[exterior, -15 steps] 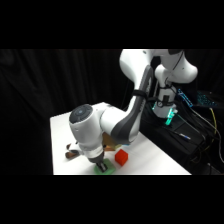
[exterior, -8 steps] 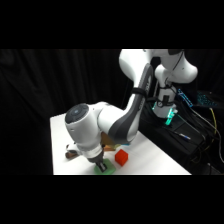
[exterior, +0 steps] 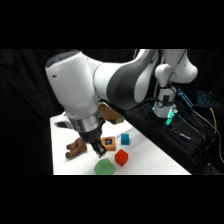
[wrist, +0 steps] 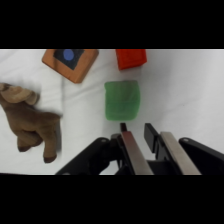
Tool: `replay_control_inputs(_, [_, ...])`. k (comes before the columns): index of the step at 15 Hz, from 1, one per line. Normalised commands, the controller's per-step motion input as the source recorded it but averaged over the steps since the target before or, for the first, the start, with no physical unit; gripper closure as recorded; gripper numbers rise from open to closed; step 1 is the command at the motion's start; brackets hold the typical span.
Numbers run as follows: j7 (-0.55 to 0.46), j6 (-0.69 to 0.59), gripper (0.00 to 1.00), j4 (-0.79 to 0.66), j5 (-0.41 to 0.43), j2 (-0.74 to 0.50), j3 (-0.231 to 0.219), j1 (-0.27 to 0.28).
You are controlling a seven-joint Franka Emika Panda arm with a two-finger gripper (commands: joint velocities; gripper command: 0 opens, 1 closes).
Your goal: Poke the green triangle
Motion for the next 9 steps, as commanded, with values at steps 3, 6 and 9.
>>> replay_control_inputs(3, [0.06, -0.31, 0.05, -0.09, 0.06, -0.39, -0.016, -0.001])
replay_control_inputs(6, [0.06, -0.23, 0.0, -0.08, 0.044, -0.33, -0.014, -0.016])
replay_control_inputs(9, [0.09, -0.18, 0.0, -0.08, 0.005, -0.28, -0.019, -0.015])
